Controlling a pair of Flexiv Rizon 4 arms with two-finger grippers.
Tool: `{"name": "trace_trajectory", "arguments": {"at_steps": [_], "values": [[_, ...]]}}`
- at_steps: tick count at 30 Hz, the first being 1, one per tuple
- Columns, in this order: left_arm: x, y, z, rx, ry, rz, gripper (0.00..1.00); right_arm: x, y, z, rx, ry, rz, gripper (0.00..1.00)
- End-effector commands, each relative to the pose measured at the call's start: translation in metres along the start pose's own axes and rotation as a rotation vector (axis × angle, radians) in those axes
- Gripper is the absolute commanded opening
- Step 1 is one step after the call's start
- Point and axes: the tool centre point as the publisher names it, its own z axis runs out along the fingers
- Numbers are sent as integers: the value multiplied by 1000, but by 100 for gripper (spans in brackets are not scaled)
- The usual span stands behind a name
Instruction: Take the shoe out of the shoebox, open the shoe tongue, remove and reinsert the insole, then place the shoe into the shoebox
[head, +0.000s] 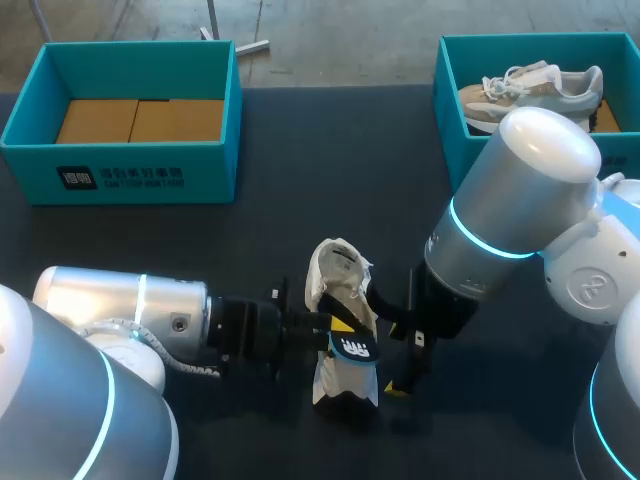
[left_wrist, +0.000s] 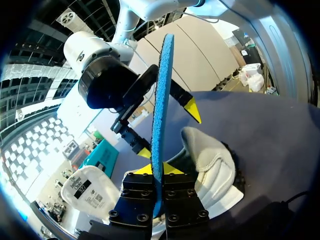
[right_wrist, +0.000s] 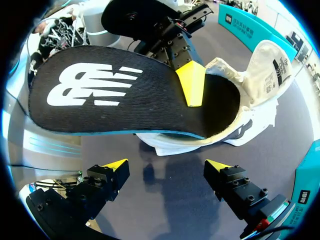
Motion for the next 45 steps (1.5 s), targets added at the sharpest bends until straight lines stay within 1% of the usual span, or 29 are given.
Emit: {"name": "trace_trajectory", "arguments": {"at_steps": [1, 8, 12, 13, 14, 19, 28, 38, 40, 41, 45], "values": [[-1, 4, 7, -17, 0, 0, 0, 1, 0, 2, 0, -3, 0, 100], [-3, 10, 7, -39, -4, -1, 0, 1, 0, 2, 0, -3, 0, 100], [-2, 5, 4, -30, -2, -3, 0, 1, 0, 2, 0, -3, 0, 100], [-2, 4, 4, -27, -2, -3, 3, 1, 0, 2, 0, -3, 0, 100], [-2, 2, 3, -24, -2, -4, 12, 1, 0, 2, 0, -3, 0, 100], [-1, -7, -1, -5, 0, -7, 21, 1, 0, 2, 0, -3, 0, 100], [3, -27, -5, 24, 13, 12, 23, 1, 0, 2, 0, -3, 0, 100], [5, -35, -7, 21, 11, 24, 19, 1, 0, 2, 0, -3, 0, 100], [5, -36, -6, 11, 6, 33, 13, 1, 0, 2, 0, -3, 0, 100], [5, -37, -6, 6, 5, 42, 0, 1, 0, 2, 0, -3, 0, 100], [7, -34, -4, -3, -9, 70, 0, 1, 0, 2, 0, -3, 0, 100]]}}
